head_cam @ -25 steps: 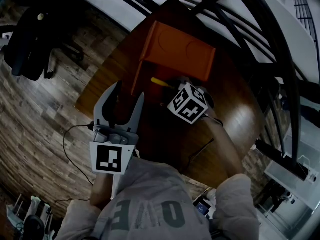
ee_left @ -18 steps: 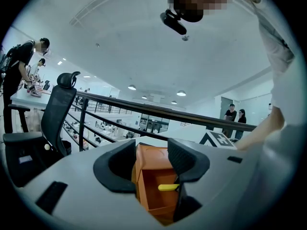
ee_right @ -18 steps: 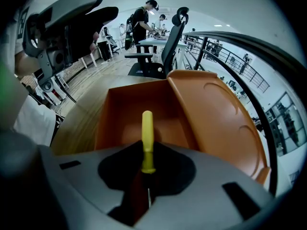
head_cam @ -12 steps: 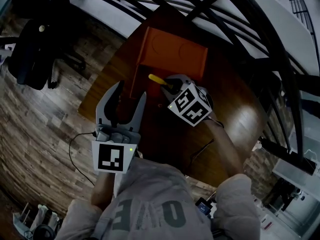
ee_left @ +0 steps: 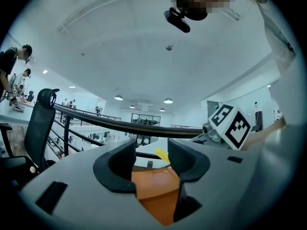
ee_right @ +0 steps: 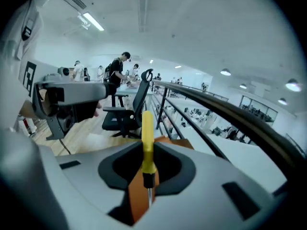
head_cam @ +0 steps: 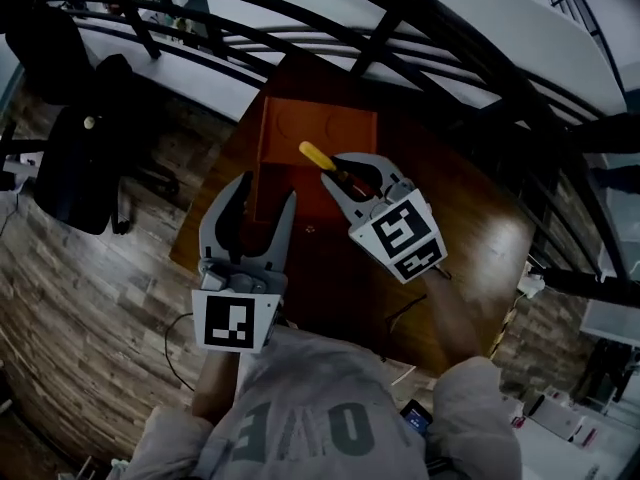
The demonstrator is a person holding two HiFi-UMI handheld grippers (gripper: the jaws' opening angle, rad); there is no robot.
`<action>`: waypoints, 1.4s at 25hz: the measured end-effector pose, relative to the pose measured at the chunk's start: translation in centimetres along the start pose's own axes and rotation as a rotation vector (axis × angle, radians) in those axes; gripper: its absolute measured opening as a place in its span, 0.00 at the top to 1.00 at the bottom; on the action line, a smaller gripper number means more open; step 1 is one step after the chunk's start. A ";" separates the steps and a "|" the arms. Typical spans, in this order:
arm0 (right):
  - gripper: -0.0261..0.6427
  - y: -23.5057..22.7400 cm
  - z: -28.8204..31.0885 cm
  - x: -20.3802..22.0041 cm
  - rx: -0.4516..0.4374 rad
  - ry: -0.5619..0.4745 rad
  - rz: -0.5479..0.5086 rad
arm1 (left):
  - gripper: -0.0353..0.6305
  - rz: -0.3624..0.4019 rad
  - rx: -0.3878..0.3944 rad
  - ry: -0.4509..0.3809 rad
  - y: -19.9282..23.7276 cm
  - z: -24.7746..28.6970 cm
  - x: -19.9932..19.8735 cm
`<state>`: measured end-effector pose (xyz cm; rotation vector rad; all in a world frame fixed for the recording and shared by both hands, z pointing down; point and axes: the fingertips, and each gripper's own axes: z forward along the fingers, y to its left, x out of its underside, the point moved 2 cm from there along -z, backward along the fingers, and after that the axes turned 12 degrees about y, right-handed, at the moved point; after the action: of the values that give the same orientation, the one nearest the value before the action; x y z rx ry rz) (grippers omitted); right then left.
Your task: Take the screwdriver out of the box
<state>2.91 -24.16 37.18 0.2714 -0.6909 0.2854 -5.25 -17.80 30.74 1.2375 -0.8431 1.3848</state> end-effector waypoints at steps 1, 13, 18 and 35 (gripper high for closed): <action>0.84 -0.3 -1.3 -0.7 0.030 -0.043 0.018 | 0.64 0.005 0.005 -0.005 -0.2 0.0 -0.6; 0.84 -0.6 -17.8 -5.1 0.323 -0.584 0.254 | 0.64 0.116 0.139 -0.131 -5.9 -1.0 -7.9; 0.84 0.4 -22.6 -3.9 0.416 -0.718 0.340 | 0.64 0.138 0.169 -0.137 -8.6 -2.0 -9.0; 0.84 1.3 -25.1 0.0 0.568 -0.747 0.494 | 0.64 0.207 0.287 -0.083 -12.8 -1.8 -8.7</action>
<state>17.14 -14.48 18.85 0.7716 -1.4150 0.8814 6.08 -15.56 20.24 1.4668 -0.8704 1.6746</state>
